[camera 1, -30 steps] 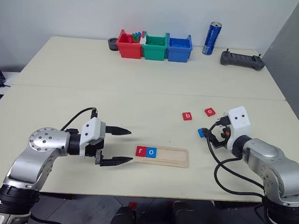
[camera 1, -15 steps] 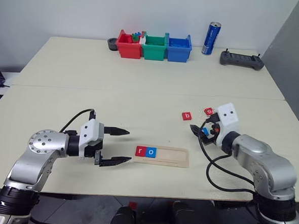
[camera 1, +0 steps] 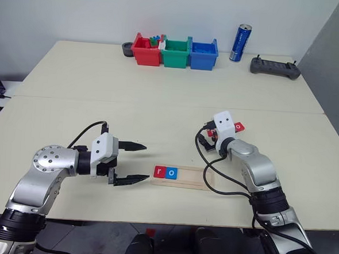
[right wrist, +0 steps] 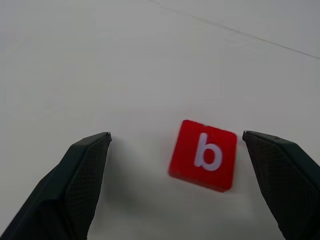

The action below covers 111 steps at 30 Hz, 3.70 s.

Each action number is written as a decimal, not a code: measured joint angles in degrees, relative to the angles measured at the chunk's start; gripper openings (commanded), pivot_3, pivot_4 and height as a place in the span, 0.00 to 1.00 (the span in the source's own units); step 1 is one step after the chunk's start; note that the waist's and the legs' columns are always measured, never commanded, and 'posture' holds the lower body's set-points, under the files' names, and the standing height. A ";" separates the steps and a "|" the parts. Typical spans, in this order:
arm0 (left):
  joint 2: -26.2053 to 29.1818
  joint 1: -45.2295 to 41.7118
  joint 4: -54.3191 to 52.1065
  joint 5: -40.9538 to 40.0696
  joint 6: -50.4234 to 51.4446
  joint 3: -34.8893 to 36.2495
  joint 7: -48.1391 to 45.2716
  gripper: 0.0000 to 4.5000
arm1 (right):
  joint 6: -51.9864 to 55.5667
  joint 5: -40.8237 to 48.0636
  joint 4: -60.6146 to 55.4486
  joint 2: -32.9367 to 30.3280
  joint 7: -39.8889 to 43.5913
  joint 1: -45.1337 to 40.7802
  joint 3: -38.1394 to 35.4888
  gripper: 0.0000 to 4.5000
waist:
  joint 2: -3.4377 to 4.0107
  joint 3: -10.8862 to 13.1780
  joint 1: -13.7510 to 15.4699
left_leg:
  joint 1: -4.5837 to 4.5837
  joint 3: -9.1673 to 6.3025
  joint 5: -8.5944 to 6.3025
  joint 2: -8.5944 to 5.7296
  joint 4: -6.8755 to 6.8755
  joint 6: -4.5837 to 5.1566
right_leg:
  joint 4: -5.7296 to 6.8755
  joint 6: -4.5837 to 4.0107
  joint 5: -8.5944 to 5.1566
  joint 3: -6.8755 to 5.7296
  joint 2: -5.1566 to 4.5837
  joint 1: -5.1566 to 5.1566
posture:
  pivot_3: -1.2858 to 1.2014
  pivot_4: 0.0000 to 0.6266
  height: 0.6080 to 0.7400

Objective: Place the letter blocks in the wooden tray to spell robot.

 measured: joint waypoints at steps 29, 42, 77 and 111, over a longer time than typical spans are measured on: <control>0.02 2.34 1.44 -0.67 -2.62 -0.05 -3.14 1.00 | 6.31 0.56 -16.17 -0.99 2.78 4.62 -3.85 0.32 | 0.04 0.02 -0.76 | -0.16 -0.06 0.00 0.00 -0.01 0.00 | 0.01 0.00 0.00 -0.03 -0.01 -0.13 | 0.52 0.24 1.00; 1.37 1.99 -0.28 -0.24 -4.06 -0.96 -5.94 1.00 | 25.31 6.50 -55.93 -12.37 5.18 36.76 -8.57 0.32 | 0.02 0.01 -0.32 | -0.18 -0.06 0.00 0.03 0.01 0.00 | -0.01 0.25 -0.20 -0.02 0.03 -0.14 | 0.52 0.24 1.00; 0.66 -0.57 1.55 0.83 -6.17 -4.29 -5.93 1.00 | -11.19 13.24 -34.35 -37.76 43.39 34.99 -17.34 0.99 | -0.08 0.01 -0.17 | 0.12 0.09 -0.01 0.02 0.04 0.02 | -0.05 0.26 -0.25 0.07 0.04 0.15 | 0.52 0.24 1.00; 1.31 2.17 1.81 2.20 -7.81 -4.05 -5.01 1.00 | -16.08 7.91 -24.84 -38.64 57.64 15.93 -0.14 0.31 | -0.06 0.05 0.35 | 0.15 0.03 -0.01 0.04 0.07 0.01 | 0.02 -0.03 -0.07 0.03 0.05 0.14 | 0.52 0.24 1.00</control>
